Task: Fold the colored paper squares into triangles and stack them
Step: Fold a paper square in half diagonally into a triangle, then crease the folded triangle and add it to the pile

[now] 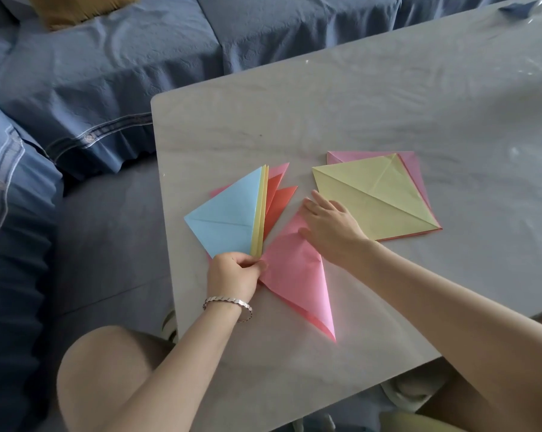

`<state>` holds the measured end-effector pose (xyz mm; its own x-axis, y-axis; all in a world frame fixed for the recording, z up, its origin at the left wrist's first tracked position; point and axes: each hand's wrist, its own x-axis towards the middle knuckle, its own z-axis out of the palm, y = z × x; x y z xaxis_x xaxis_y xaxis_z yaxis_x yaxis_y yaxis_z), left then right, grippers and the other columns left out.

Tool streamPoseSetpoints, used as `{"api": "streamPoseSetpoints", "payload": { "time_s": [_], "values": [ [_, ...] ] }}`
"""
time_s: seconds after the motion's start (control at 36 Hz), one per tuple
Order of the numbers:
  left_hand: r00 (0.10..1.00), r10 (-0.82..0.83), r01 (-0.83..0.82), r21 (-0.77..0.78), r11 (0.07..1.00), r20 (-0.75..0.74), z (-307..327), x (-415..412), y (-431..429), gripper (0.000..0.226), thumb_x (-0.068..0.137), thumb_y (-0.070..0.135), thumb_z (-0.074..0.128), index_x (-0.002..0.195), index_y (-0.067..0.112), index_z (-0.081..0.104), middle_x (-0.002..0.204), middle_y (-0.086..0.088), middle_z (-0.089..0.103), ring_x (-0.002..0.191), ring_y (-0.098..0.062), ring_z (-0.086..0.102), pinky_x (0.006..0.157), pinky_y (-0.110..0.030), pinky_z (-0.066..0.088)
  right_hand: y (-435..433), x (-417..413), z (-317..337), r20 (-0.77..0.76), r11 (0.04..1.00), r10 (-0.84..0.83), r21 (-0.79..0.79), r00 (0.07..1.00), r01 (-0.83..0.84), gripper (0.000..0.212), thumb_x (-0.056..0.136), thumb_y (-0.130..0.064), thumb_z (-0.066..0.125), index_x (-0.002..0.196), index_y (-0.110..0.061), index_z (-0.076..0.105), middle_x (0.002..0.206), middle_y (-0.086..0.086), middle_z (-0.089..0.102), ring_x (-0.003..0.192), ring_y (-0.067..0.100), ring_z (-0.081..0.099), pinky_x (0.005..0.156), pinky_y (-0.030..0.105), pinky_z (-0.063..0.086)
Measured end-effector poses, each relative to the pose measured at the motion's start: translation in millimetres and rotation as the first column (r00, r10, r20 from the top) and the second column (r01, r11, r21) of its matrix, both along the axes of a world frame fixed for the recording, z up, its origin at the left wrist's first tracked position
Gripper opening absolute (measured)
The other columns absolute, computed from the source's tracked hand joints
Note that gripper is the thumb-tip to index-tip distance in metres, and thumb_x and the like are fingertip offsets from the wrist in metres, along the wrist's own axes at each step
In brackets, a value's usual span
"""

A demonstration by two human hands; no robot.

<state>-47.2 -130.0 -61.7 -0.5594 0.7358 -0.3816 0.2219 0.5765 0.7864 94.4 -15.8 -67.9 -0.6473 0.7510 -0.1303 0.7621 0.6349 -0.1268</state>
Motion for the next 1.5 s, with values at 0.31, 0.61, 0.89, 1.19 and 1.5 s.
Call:
{"api": "streamPoseSetpoints", "payload": {
  "time_s": [0.31,0.61,0.89,1.19,1.5],
  "values": [
    [1.000,0.010,-0.010,0.022,1.000,-0.003,0.7,1.3,-2.2,0.016,0.073,0.011,0.075,0.061,0.020,0.068,0.068,0.001,0.069,0.071,-0.025,0.067,0.079,-0.041,0.055,-36.3,47.9,-11.1,0.041,0.986,0.150,-0.086,0.988,-0.146,0.121,0.053,-0.086,-0.015,0.148,-0.017,0.012,0.157,-0.002,0.003,0.133,0.012,-0.025,0.109,0.029,-0.014],
    [1.000,0.019,-0.019,0.035,0.999,-0.003,0.3,2.5,-3.6,0.021,0.072,0.011,0.075,0.059,0.024,0.066,0.067,0.002,0.068,0.073,-0.025,0.067,0.079,-0.042,0.055,-69.1,72.2,-11.2,0.118,0.974,0.207,-0.114,0.971,-0.194,0.112,0.064,-0.088,0.021,0.134,-0.003,0.045,0.145,0.010,0.039,0.139,0.028,0.018,0.109,0.036,0.011],
    [0.999,-0.029,0.032,0.064,0.997,-0.042,4.1,4.5,-3.8,0.021,0.076,0.010,0.072,0.062,0.022,0.064,0.068,0.005,0.065,0.074,-0.021,0.064,0.076,-0.031,0.052,-68.3,80.4,0.0,-0.115,0.950,0.242,-0.175,0.963,-0.259,0.118,0.056,-0.090,0.027,0.146,-0.014,0.021,0.153,0.000,0.002,0.140,0.012,-0.013,0.113,0.023,-0.014],
    [0.932,0.002,0.109,0.285,0.952,-0.363,48.3,-40.8,22.9,0.007,0.084,0.009,0.061,0.079,0.012,0.065,0.072,0.001,0.062,0.071,-0.017,0.056,0.060,-0.022,0.040,-15.5,88.5,10.9,-0.184,0.980,-0.125,-0.175,0.975,0.093,0.067,0.084,-0.043,0.061,0.142,-0.021,0.034,0.153,-0.003,0.021,0.140,0.014,0.022,0.105,0.019,0.017],
    [0.691,-0.140,0.261,0.064,0.963,-0.709,28.9,-52.7,35.0,0.043,0.080,0.013,0.067,0.121,0.009,0.057,0.116,-0.018,0.054,0.110,-0.034,0.047,0.098,-0.035,0.033,2.4,86.9,12.6,-0.193,0.982,-0.155,-0.133,0.969,0.131,0.041,0.088,-0.037,0.058,0.127,-0.024,0.056,0.139,-0.008,0.046,0.126,0.016,0.044,0.094,0.026,0.037]
  ]
}}
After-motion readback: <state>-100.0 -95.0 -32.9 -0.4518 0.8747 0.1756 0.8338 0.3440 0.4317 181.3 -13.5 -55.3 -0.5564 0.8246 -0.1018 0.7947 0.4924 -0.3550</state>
